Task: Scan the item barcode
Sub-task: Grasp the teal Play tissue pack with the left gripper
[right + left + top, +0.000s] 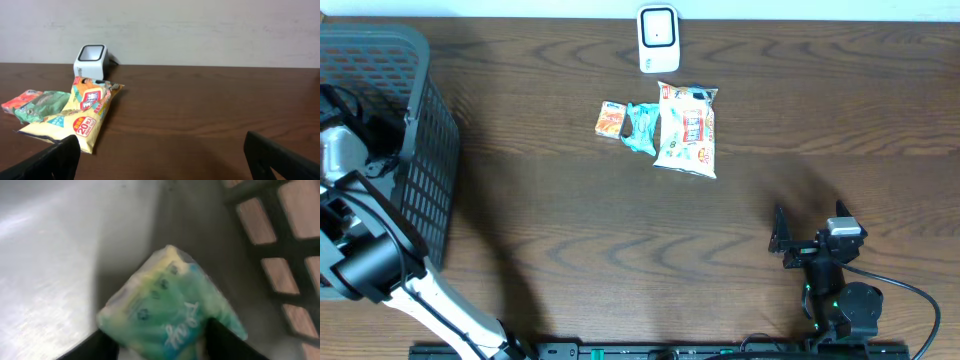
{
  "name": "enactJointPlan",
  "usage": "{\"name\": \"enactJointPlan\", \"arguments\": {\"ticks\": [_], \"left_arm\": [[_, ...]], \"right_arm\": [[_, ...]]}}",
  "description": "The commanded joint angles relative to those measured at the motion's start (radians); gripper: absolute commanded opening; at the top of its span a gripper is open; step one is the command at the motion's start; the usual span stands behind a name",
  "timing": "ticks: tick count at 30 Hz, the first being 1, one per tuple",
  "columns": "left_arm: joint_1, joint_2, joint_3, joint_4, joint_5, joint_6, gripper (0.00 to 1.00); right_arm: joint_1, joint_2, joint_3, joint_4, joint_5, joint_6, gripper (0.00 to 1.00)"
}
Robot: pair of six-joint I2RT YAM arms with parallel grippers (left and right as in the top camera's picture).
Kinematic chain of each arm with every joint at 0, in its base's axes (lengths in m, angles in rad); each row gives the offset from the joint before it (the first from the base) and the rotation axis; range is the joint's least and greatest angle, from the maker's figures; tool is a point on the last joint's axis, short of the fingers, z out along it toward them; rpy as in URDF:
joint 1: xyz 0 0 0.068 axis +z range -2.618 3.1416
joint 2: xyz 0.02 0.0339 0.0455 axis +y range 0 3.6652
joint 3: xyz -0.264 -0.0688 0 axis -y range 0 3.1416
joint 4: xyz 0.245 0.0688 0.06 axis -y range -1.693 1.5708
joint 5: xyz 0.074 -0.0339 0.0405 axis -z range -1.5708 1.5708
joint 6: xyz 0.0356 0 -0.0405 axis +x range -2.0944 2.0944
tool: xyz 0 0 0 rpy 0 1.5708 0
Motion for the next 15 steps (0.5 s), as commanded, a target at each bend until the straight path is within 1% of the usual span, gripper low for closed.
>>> {"name": "enactJointPlan", "arguments": {"ticks": [1,4,10,15], "left_arm": [[-0.004,0.056,-0.01,-0.003,-0.012,-0.026,0.31],[-0.002,0.055,-0.01,0.0,-0.012,-0.026,0.08],[0.008,0.008,-0.009,-0.01,-0.011,-0.026,0.07],[0.008,-0.119,-0.009,-0.011,-0.011,-0.026,0.07]], "right_arm": [[0.008,-0.005,-0.001,-0.004,0.001,-0.008,0.99],[0.008,-0.005,-0.001,-0.004,0.001,-0.008,0.99],[0.008,-0.005,-0.001,-0.004,0.001,-0.008,0.99],[0.008,-0.005,-0.001,-0.004,0.001,-0.008,0.99]]}}
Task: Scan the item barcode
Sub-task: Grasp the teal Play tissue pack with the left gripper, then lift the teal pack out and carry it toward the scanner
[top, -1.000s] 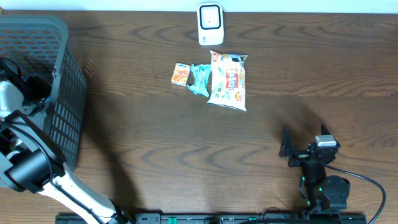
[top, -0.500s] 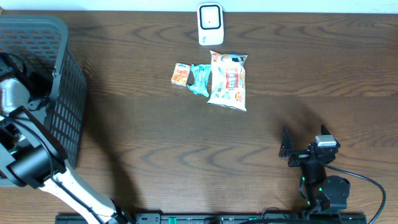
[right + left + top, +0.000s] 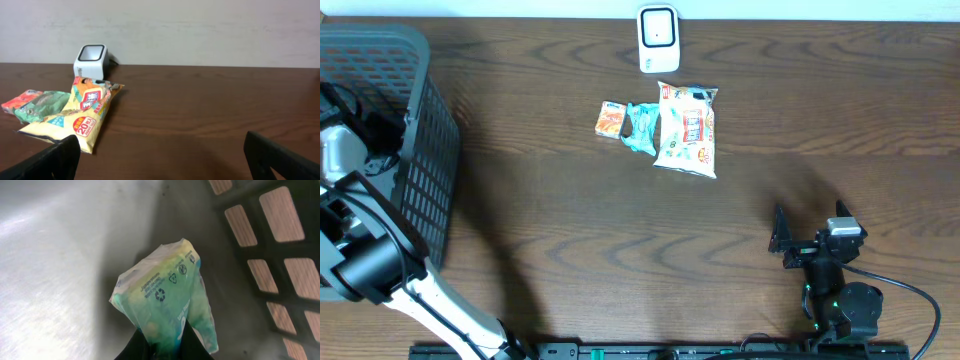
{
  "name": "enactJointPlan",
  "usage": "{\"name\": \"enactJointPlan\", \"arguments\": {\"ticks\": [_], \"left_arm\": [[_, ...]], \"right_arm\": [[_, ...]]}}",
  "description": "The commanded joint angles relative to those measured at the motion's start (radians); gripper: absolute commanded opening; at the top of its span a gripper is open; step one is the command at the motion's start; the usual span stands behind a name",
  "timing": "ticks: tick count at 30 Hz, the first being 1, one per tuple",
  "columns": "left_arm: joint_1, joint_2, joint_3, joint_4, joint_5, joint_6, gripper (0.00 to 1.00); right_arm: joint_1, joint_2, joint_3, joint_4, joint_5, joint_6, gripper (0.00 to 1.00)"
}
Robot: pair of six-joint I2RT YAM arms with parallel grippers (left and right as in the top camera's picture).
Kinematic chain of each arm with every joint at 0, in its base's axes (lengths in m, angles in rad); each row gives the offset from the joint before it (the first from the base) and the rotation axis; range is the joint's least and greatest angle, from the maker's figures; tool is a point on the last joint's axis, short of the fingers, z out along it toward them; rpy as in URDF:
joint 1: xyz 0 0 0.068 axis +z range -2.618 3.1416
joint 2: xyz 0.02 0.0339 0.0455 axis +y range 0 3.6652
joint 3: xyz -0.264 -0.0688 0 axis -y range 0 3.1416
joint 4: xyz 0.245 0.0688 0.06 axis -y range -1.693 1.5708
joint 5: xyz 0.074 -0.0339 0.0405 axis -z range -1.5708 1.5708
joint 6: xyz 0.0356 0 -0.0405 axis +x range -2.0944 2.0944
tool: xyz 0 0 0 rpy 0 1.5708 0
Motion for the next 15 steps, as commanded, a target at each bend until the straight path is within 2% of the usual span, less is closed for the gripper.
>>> {"name": "enactJointPlan", "arguments": {"ticks": [1,9,12,15], "left_arm": [[0.008,-0.127,-0.012,-0.005,-0.025,0.002,0.08],[0.007,-0.456,-0.012,-0.078,-0.016,0.002,0.07],[0.007,-0.612,-0.012,-0.129,0.06,0.002,0.07],[0.0,-0.712,-0.012,-0.149,0.208,0.003,0.07]], "right_arm": [[0.008,-0.005,-0.001,-0.004,0.001,-0.008,0.99],[0.008,-0.005,-0.001,-0.004,0.0,-0.008,0.99],[0.008,-0.005,-0.001,-0.004,0.001,-0.008,0.99],[0.008,-0.005,-0.001,-0.004,0.001,-0.008,0.99]]}}
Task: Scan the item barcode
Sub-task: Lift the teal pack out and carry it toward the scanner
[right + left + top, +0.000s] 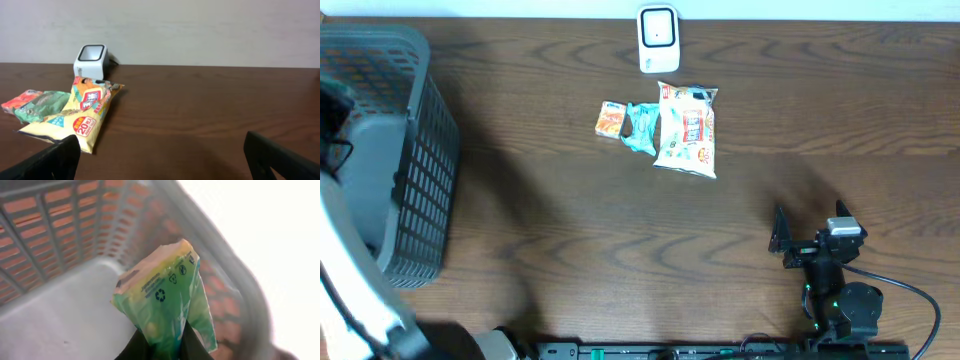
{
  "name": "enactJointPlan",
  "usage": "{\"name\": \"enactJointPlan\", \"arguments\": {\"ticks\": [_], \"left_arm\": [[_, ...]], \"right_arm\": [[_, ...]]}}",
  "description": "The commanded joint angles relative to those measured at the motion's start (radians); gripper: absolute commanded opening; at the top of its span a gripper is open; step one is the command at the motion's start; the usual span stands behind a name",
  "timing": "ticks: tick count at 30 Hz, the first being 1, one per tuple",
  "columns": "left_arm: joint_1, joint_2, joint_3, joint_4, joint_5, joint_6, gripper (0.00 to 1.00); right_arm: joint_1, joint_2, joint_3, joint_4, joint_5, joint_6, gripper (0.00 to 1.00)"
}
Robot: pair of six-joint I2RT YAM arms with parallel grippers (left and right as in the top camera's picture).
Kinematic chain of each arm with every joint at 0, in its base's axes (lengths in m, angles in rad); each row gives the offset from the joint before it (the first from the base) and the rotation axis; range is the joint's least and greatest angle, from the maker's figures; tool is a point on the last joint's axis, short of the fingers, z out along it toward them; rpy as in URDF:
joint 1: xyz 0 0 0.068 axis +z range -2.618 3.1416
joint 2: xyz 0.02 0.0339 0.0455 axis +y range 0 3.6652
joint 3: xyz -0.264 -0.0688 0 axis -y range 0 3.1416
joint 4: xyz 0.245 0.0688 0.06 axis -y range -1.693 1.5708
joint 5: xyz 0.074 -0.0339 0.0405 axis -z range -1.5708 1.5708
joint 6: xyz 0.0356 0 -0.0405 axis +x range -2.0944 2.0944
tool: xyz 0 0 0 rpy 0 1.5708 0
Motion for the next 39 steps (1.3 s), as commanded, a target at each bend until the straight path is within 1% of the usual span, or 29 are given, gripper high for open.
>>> {"name": "enactJointPlan", "arguments": {"ticks": [1,4,6,8,12,14,18,22,25,28,30,37,39], "left_arm": [[-0.011,-0.103,0.007,-0.016,0.219,0.008,0.08],[-0.06,-0.141,0.007,-0.02,0.429,0.064,0.08],[-0.119,-0.142,0.007,-0.036,0.521,0.103,0.08],[-0.201,-0.13,0.007,-0.076,0.531,0.141,0.07],[-0.406,-0.076,0.007,-0.129,0.528,0.28,0.07],[-0.49,-0.042,0.007,-0.14,0.48,0.307,0.07],[-0.657,0.056,0.007,-0.191,0.266,0.307,0.07],[-0.77,0.167,0.007,-0.233,0.098,0.317,0.07],[-0.828,0.252,0.007,-0.238,-0.009,0.371,0.08],[-0.862,0.336,0.007,-0.208,-0.108,0.439,0.08],[-0.869,0.388,0.007,-0.169,-0.151,0.451,0.08],[-0.866,0.541,0.007,0.002,-0.153,0.48,0.08],[-0.865,0.572,0.007,0.041,-0.184,0.479,0.08]], "right_arm": [[0.008,-0.005,-0.001,-0.005,0.001,-0.008,0.99],[0.008,-0.005,-0.001,-0.005,0.001,-0.008,0.99],[0.008,-0.005,-0.001,-0.005,0.001,-0.008,0.99],[0.008,-0.005,-0.001,-0.005,0.001,-0.008,0.99],[0.008,-0.005,-0.001,-0.005,0.001,-0.008,0.99],[0.008,-0.005,-0.001,-0.005,0.001,-0.008,0.99],[0.008,-0.005,-0.001,-0.005,0.001,-0.008,0.99],[0.008,-0.005,-0.001,-0.005,0.001,-0.008,0.99],[0.008,-0.005,-0.001,-0.005,0.001,-0.008,0.99],[0.008,-0.005,-0.001,-0.005,0.001,-0.008,0.99],[0.008,-0.005,-0.001,-0.005,0.001,-0.008,0.99],[0.008,-0.005,-0.001,-0.005,0.001,-0.008,0.99],[0.008,-0.005,-0.001,-0.005,0.001,-0.008,0.99]]}}
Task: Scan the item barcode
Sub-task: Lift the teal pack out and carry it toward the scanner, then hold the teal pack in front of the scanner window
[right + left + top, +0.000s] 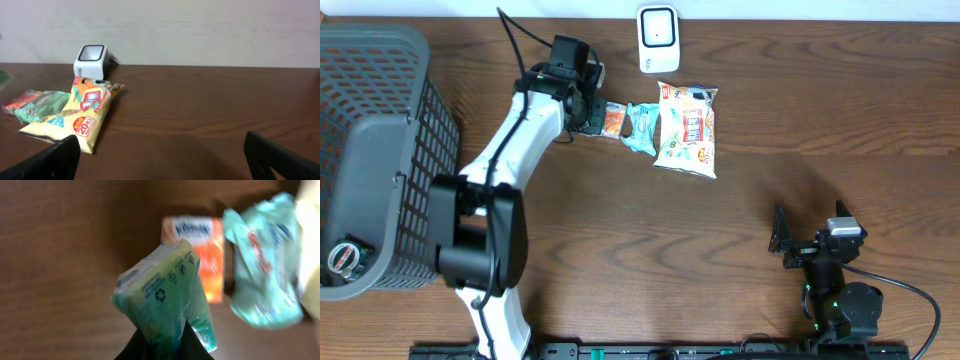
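Observation:
A green and yellow tissue pack [162, 297] hangs pinched in my left gripper [161, 345], which is shut on its lower end. In the overhead view the left gripper [582, 105] is over the table just left of the orange pack [611, 120], below and left of the white scanner [658, 38]. Under the held pack lie the orange pack [197, 250] and a teal packet [262, 270]. My right gripper [167, 157] rests open near the table's front right, holding nothing.
A yellow snack bag [687, 130] lies right of the teal packet [642, 128], just below the scanner. A grey mesh basket [380, 150] fills the left edge, with a small round item [342, 258] inside. The right arm's base [840, 300] sits at the front edge.
My left gripper, still shut on the green pack, was at the basket's rim and is now over the table beside the orange pack. The right arm has not moved.
My left gripper's fingers stood either side of the green pack on the basket floor. Then it was shut on the pack and held it above the floor, then up at the basket's rim. Now the pack is held over the items near the scanner.

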{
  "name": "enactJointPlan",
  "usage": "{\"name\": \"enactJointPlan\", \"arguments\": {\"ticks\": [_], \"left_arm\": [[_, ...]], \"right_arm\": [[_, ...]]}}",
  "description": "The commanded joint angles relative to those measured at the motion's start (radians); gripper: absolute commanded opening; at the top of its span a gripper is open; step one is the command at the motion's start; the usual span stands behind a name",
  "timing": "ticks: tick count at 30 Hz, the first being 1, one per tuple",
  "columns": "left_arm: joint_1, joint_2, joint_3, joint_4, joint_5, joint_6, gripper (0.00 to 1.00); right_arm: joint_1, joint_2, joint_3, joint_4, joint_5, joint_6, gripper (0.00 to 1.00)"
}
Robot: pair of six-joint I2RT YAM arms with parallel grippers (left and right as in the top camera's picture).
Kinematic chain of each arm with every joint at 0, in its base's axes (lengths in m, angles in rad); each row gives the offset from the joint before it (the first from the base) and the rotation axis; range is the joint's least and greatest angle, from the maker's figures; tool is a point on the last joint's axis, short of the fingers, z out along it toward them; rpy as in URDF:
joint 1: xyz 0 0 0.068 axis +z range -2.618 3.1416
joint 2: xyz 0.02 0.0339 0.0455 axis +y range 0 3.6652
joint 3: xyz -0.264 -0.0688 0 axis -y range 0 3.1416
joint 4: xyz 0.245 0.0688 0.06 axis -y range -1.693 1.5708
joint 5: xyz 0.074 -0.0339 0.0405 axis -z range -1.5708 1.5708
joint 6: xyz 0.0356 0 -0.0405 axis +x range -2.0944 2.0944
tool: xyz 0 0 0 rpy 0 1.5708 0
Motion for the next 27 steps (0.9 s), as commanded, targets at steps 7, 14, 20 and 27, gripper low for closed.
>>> {"name": "enactJointPlan", "arguments": {"ticks": [7,14,20,27], "left_arm": [[0.004,0.083,0.007,0.111,-0.125,0.033,0.13],[0.004,0.081,0.007,0.128,-0.194,0.033,0.12],[0.025,0.08,0.007,0.138,-0.188,0.069,0.12],[0.065,0.083,0.007,0.134,-0.002,0.069,0.14]], "right_arm": [[0.008,-0.005,-0.001,-0.004,0.001,-0.008,0.99],[0.008,-0.005,-0.001,-0.004,0.001,-0.008,0.99],[0.008,-0.005,-0.001,-0.004,0.001,-0.008,0.99],[0.008,-0.005,-0.001,-0.004,0.001,-0.008,0.99]]}}
